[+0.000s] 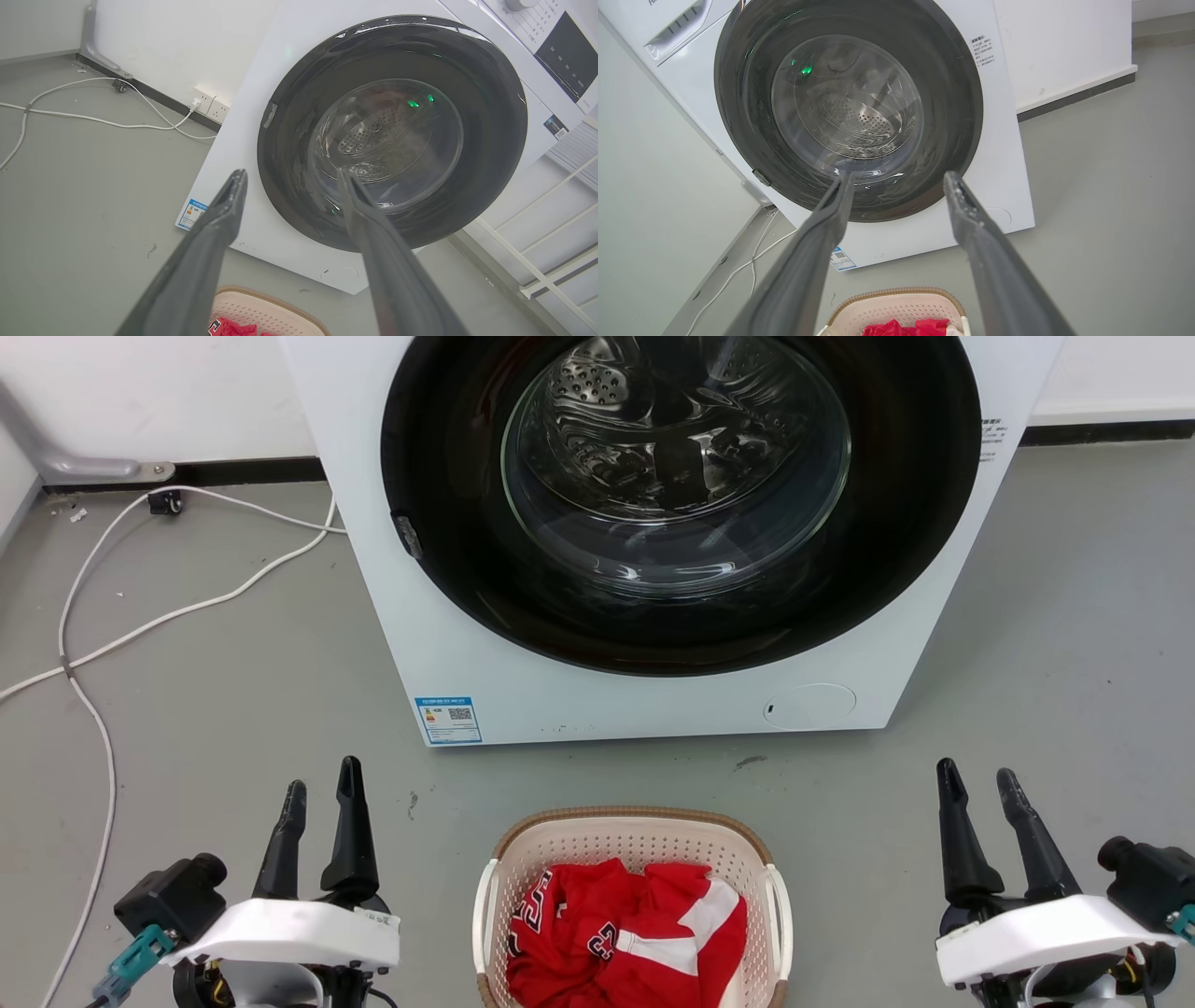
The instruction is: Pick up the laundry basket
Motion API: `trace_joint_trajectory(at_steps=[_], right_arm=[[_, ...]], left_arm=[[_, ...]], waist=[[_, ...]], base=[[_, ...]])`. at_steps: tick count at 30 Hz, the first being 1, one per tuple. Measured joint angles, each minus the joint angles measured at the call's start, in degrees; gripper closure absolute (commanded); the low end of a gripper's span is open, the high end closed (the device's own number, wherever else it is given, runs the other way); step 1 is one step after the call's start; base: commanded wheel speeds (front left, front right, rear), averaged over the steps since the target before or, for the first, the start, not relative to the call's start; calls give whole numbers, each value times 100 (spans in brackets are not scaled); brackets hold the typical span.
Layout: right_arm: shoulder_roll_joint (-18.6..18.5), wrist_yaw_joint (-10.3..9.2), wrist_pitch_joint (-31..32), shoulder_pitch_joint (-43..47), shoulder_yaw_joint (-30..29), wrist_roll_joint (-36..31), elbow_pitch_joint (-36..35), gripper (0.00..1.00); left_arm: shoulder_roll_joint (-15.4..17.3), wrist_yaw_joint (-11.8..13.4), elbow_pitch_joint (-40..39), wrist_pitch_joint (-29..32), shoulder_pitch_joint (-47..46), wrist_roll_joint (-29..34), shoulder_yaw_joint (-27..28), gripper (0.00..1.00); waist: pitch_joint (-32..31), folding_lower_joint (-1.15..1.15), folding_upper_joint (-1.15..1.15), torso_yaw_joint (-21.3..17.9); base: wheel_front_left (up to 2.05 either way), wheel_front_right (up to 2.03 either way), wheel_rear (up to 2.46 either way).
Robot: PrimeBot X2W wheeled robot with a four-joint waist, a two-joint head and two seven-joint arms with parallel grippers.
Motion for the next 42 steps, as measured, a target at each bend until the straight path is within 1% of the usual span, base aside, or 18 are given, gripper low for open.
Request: trace_joint_trajectory(at_steps=[24,42], right_arm=[[-2,1,-319,148,90,-1475,-68,0],[-4,1,-538,211,130,-2364,-80,0]], left_arm=[[3,120,-11,-336,107,1356,-148,0],[7,252,-14,-544,172,2261,-254,0]], waist=[[-6,0,0,-1],[-23,0,0,20]], base=[[0,0,0],[0,0,0]])
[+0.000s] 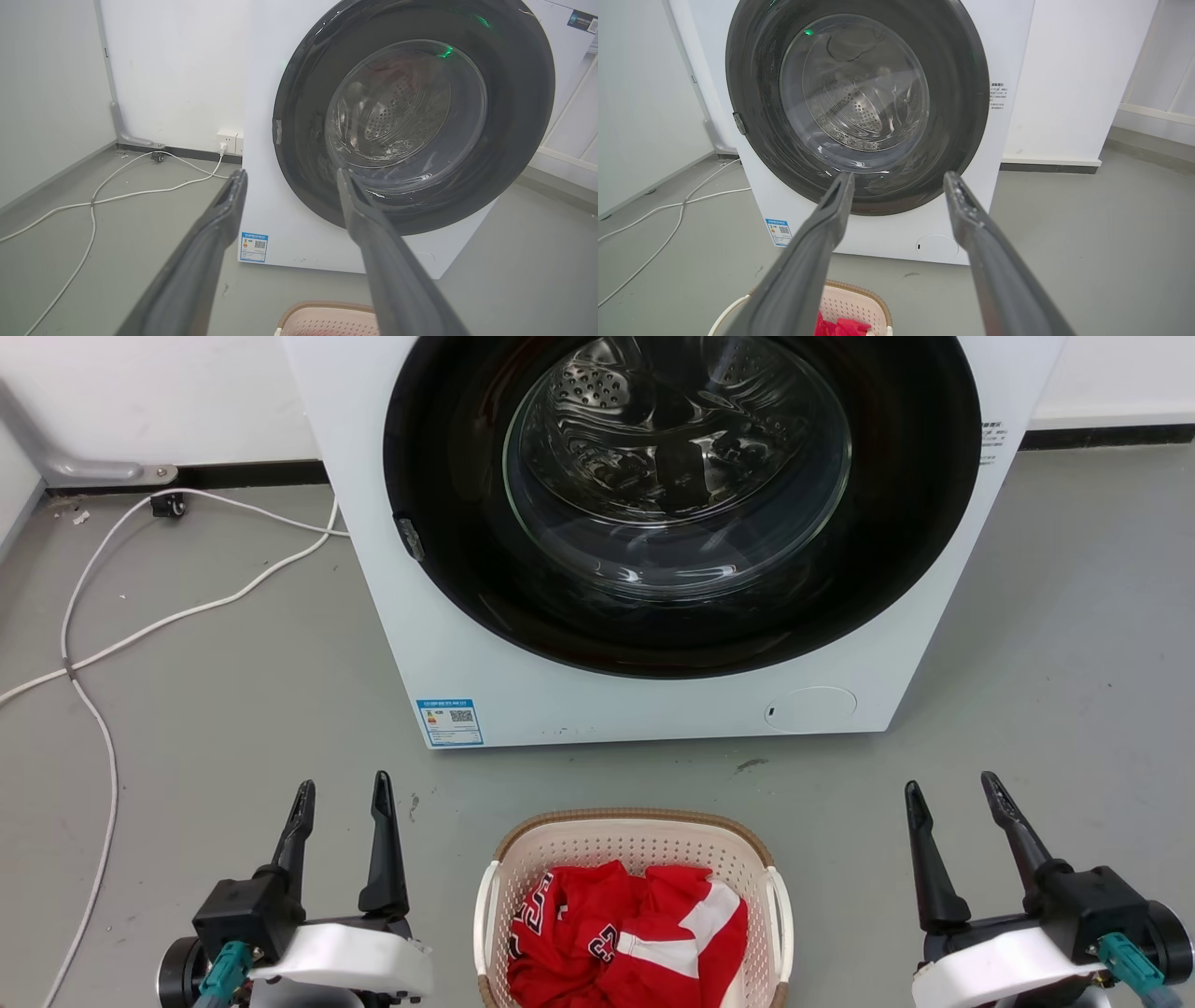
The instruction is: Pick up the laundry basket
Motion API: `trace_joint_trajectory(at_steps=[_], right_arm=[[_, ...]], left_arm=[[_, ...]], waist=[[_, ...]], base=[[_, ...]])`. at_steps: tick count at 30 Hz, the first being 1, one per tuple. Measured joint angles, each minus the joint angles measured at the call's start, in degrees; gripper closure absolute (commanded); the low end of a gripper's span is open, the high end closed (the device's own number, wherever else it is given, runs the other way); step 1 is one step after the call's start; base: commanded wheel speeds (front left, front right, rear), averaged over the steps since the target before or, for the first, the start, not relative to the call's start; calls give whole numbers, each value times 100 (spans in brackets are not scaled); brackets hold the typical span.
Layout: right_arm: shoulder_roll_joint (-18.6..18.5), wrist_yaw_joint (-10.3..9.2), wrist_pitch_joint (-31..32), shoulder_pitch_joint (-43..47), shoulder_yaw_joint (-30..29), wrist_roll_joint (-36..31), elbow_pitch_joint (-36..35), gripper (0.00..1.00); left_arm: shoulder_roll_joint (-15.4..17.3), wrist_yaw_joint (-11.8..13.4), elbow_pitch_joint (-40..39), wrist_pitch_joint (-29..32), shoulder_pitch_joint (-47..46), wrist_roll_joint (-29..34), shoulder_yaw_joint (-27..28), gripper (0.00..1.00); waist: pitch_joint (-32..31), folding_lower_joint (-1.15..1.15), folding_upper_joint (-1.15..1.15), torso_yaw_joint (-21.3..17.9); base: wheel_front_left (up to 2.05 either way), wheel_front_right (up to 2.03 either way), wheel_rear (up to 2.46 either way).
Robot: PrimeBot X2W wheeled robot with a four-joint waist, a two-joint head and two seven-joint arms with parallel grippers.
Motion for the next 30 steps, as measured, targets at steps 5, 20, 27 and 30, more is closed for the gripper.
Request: trace_joint_trajectory(at_steps=[5,20,27,30], right_arm=[[0,0,-53,23,1,-250,-12,0],[-3,0,-164,51,7,-694,-52,0],[-3,0,-165,52,2,-661,-44,0],[-3,0,-165,52,-2,-639,-44,0]], left_arm=[[1,44,-1,-53,20,238,-25,0],[3,146,1,-164,62,738,-52,0],[3,148,10,-169,86,745,-31,0],[3,148,12,-169,87,746,-31,0]], waist=[[-5,0,0,-7],[3,0,0,-17],[8,0,0,-31],[14,0,0,-35]], base=[[0,0,0],[0,0,0],[0,0,0],[0,0,0]])
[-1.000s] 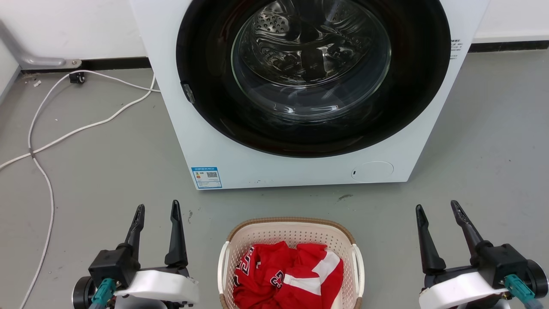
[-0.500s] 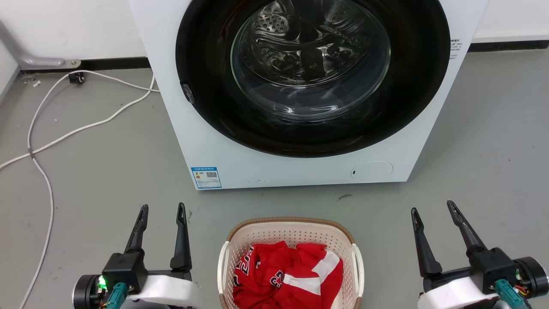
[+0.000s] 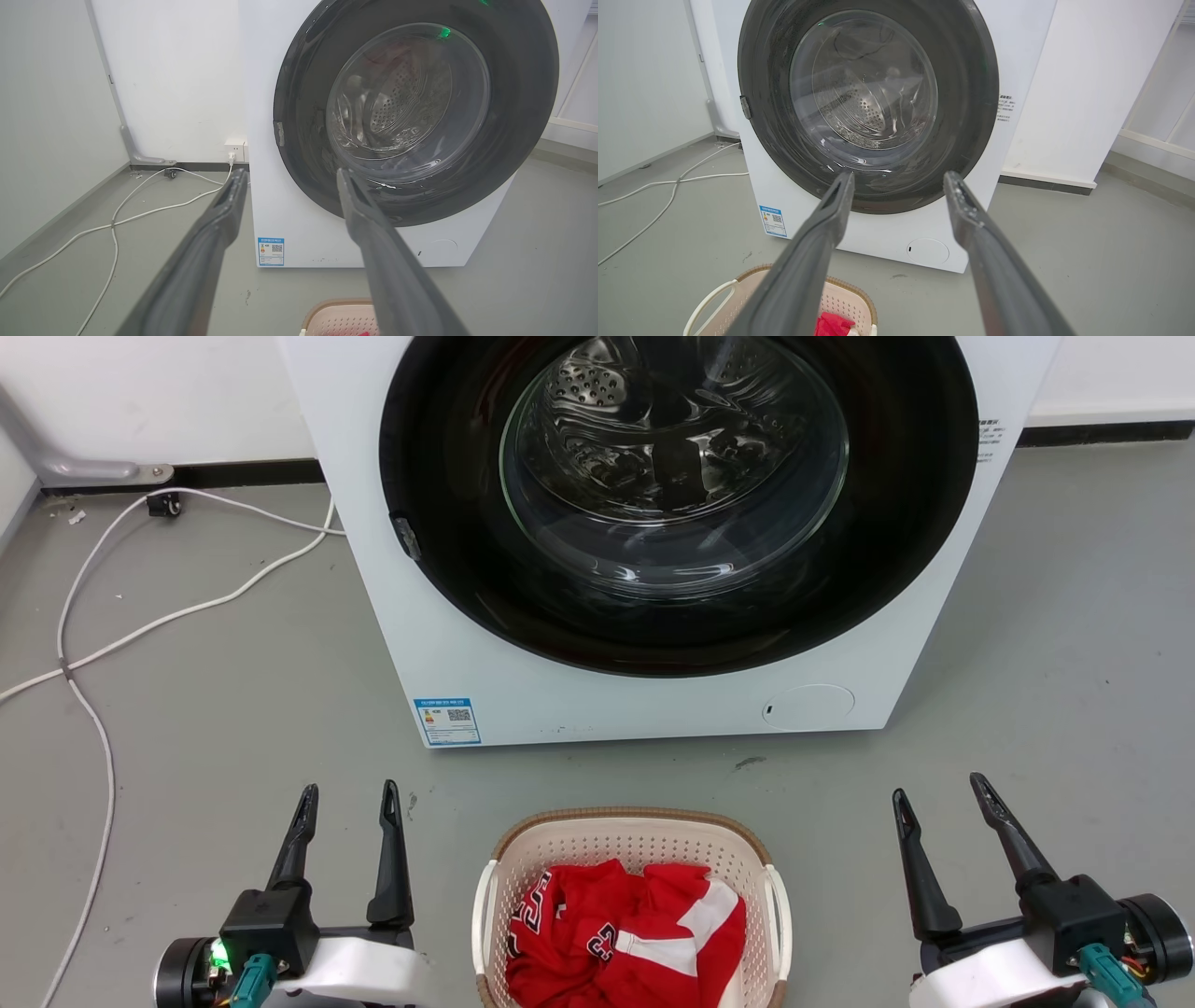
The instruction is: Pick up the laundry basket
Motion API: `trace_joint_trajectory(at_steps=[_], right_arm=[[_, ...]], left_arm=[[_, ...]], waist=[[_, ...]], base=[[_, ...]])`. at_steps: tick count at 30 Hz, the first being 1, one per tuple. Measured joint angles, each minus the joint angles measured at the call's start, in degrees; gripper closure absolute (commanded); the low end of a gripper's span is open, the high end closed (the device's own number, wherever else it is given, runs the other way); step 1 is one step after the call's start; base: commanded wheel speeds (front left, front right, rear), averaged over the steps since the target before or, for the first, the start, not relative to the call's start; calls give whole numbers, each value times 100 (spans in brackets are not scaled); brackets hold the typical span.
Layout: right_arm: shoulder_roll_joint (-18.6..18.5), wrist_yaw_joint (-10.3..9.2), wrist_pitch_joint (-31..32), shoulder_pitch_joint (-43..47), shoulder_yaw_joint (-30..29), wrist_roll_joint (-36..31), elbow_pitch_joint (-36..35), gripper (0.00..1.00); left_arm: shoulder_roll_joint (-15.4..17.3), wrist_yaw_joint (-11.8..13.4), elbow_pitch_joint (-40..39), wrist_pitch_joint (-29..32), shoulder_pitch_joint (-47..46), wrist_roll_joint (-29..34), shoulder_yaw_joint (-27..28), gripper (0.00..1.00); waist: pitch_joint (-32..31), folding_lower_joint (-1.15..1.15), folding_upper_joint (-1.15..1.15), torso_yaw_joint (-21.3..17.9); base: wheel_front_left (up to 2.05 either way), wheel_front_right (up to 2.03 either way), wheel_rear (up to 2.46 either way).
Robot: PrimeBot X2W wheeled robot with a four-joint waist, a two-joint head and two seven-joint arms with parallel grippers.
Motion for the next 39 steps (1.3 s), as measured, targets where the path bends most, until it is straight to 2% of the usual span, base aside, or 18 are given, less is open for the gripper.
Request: trace_joint_trajectory(at_steps=[17,23,24,27,35,38,39], right_arm=[[-1,0,-1,-34,-63,13,30,0],[-3,0,-2,-346,69,-159,315,0],[-3,1,-2,-625,169,-277,560,0],[-4,1,-2,-926,246,-337,835,0],[-8,1,-2,-1835,311,-659,1939,0],[-10,1,-1,-2142,303,-773,2547,0],[-10,1,-1,-2487,308,-936,3188,0]], left_arm=[[1,48,133,0,-54,87,62,0],[1,-115,555,-1,-411,162,124,0],[5,-264,936,-1,-721,210,157,0],[43,-411,1432,-1,-1072,211,194,0],[215,-611,2809,-1,-2091,271,175,0],[254,-673,3236,-1,-2391,286,131,0],[297,-754,3706,-1,-2679,294,41,0]], waist=[[70,0,0,-2],[281,0,0,-19],[471,0,0,-31],[712,0,0,-47],[1449,1,0,-106],[1709,1,0,-127],[1950,1,0,-142]], base=[[0,0,0],[0,0,0],[0,0,0],[0,0,0],[0,0,0],[0,0,0],[0,0,0]])
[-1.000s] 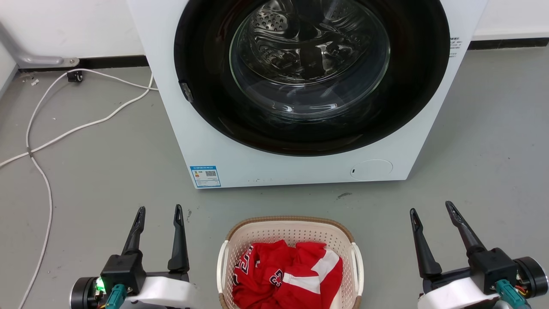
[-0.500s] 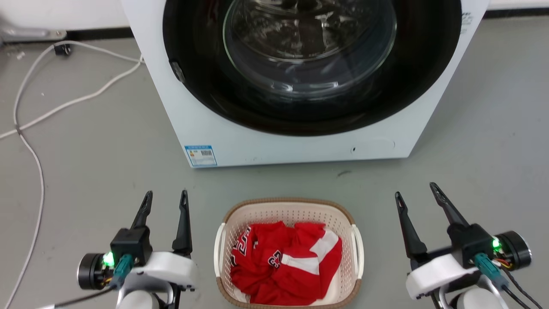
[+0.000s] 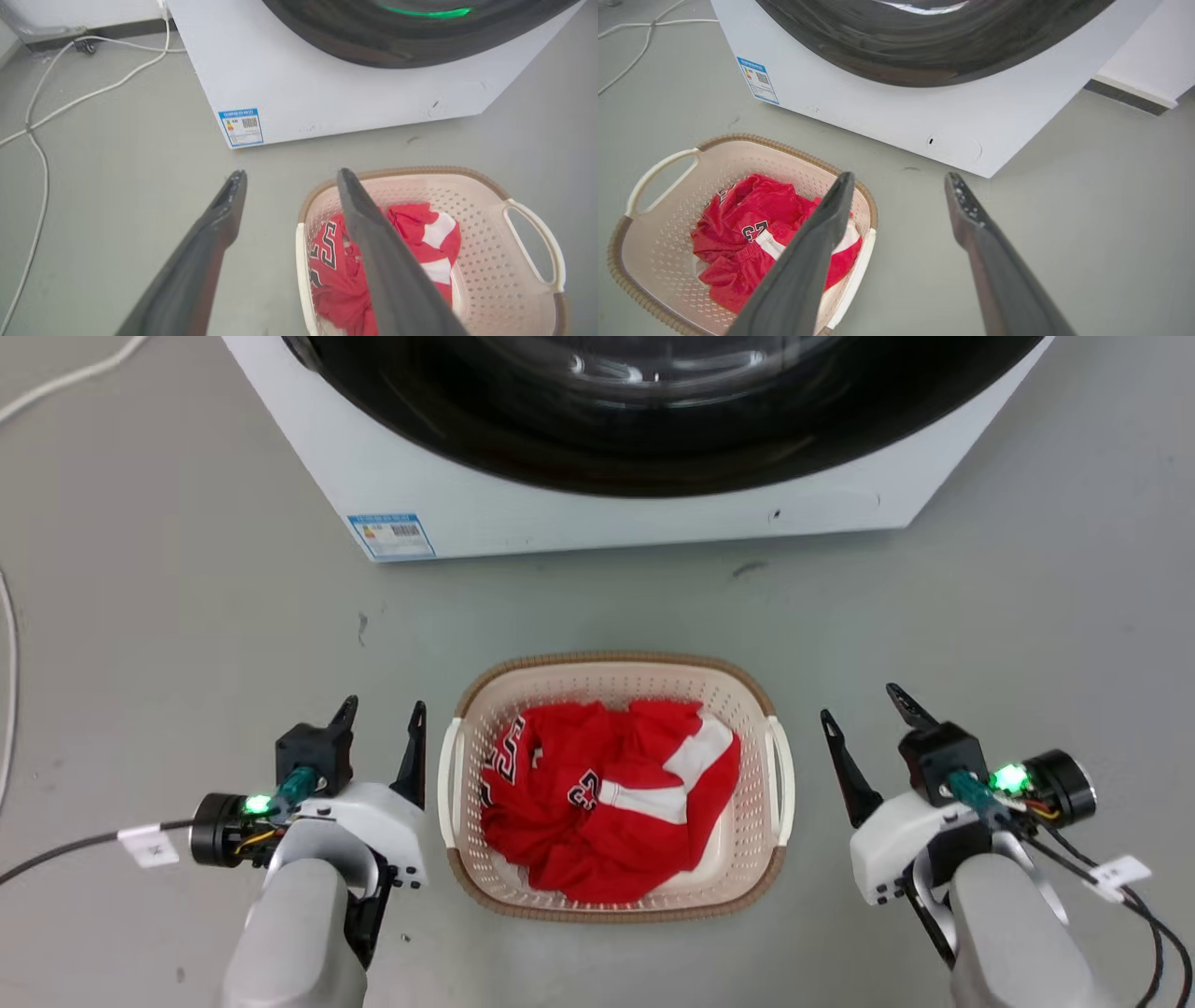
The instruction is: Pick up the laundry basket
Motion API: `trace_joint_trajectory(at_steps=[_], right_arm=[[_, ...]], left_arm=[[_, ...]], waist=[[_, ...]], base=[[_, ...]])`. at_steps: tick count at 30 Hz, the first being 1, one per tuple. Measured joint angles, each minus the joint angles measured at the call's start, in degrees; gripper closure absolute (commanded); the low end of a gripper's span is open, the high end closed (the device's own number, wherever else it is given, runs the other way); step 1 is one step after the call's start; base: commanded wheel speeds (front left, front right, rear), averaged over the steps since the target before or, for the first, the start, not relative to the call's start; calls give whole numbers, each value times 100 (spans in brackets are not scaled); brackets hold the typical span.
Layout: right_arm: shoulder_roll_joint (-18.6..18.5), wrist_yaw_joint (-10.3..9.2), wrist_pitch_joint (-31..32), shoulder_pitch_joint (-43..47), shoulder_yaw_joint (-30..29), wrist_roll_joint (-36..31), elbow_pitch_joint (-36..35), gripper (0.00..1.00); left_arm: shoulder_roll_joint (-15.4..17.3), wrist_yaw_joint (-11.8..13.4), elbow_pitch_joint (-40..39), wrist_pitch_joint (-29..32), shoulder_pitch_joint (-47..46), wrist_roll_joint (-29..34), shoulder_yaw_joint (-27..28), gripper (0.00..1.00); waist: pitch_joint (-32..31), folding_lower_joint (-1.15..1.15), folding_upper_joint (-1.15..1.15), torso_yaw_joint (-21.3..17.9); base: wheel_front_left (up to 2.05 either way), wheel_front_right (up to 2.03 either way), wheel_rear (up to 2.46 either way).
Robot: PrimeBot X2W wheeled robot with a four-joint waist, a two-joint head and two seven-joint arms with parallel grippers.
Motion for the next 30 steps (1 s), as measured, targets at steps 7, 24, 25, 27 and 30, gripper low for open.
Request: trace_joint_trajectory(at_steps=[7,24,25,27,30], right_arm=[[1,0,0,-687,124,-99,1114,0],[2,0,-1,-2005,43,-322,2791,0],[2,0,-1,-2047,33,-321,2869,0],[1,0,-1,-2120,36,-307,3007,0],[2,0,-1,-2195,98,-216,3214,0]], left_arm=[[62,-105,1282,0,-725,-63,-279,0],[11,-140,2954,32,-2179,-531,-1082,0],[11,-140,2988,49,-2215,-577,-1121,0],[8,-140,3053,108,-2263,-660,-1200,0],[2,-140,3110,141,-2314,-764,-1319,0]], waist=[[517,0,0,-1],[1800,0,0,95],[1857,0,0,100],[1952,-1,0,109],[2064,-1,0,120]], base=[[0,0,0],[0,0,0],[0,0,0],[0,0,0],[0,0,0]])
